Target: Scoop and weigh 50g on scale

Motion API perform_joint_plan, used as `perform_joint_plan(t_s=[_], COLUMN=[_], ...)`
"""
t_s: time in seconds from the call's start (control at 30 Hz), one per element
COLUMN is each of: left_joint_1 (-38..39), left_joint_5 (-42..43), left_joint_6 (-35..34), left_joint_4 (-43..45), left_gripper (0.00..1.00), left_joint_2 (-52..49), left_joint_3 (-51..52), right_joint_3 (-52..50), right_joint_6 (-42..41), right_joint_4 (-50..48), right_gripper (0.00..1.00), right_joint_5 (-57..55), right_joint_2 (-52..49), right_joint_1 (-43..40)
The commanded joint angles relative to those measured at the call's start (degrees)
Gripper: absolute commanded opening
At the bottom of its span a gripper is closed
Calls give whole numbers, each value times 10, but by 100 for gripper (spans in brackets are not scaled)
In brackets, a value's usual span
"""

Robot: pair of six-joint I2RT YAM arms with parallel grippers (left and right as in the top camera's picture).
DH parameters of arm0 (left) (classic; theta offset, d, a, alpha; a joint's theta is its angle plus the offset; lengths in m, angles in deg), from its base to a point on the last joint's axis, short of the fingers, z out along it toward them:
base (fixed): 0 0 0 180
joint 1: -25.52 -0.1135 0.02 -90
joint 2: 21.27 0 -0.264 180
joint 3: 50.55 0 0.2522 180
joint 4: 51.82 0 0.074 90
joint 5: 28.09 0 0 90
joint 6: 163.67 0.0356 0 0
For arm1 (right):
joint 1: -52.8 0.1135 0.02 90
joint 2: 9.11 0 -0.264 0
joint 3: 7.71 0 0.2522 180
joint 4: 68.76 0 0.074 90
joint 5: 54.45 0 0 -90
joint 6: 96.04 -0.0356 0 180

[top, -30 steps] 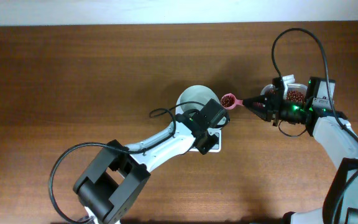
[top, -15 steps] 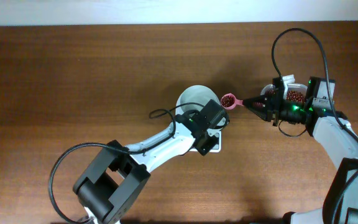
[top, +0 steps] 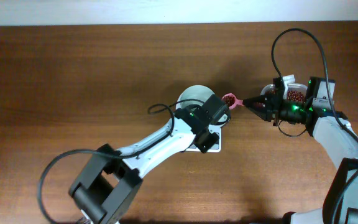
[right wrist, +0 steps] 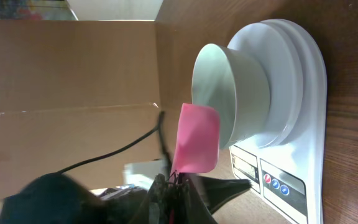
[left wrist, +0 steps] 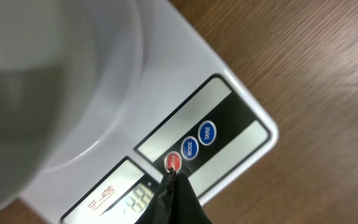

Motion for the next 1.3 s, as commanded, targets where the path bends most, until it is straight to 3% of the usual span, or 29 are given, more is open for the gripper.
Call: perform_joint_plan(t_s=[0.0, 0.2, 0.23, 0.27, 0.3, 0.37, 0.63, 0.77, 0.87, 0.9, 1.07, 1.27], left_joint_1=[-10, -86, -104, -114, -120, -124, -125, -195, -242, -246, -245, -245], left_joint_5=[2, 4, 5, 5, 4, 2, -26, 64, 211, 221, 195, 179], left_joint_6=[-3, -3, -3, -3, -3, -3, -2, 120, 245, 259, 262, 262], left_joint_4=[-27, -113, -121, -123, -123, -123, -147, -254, -273, -273, -255, -238], left_gripper=[0, 0, 4, 16, 40, 99, 99, 99, 99, 99, 99, 99], left_joint_2=[59, 172, 207, 229, 250, 278, 282, 301, 316, 316, 314, 316], left_joint_3=[-15, -15, -15, -15, -15, -15, -15, -45, -56, -56, 21, 27], right_joint_3=[1, 1, 1, 1, 1, 1, 1, 1, 1, 1, 1, 1], right_joint_6=[6, 5, 5, 5, 5, 5, 6, 6, 6, 6, 6, 6], right_joint_4=[-2, -2, -2, -2, -2, -2, -2, -2, -2, -2, -2, -2], right_gripper=[4, 4, 4, 4, 4, 4, 4, 4, 4, 4, 4, 4], right_joint_5=[3, 3, 3, 3, 3, 3, 3, 3, 3, 3, 3, 3], right_joint_2=[-4, -4, -4, -4, -4, -4, -4, -4, -4, -4, -4, -4], right_joint_1=[6, 6, 6, 6, 6, 6, 6, 6, 6, 6, 6, 6])
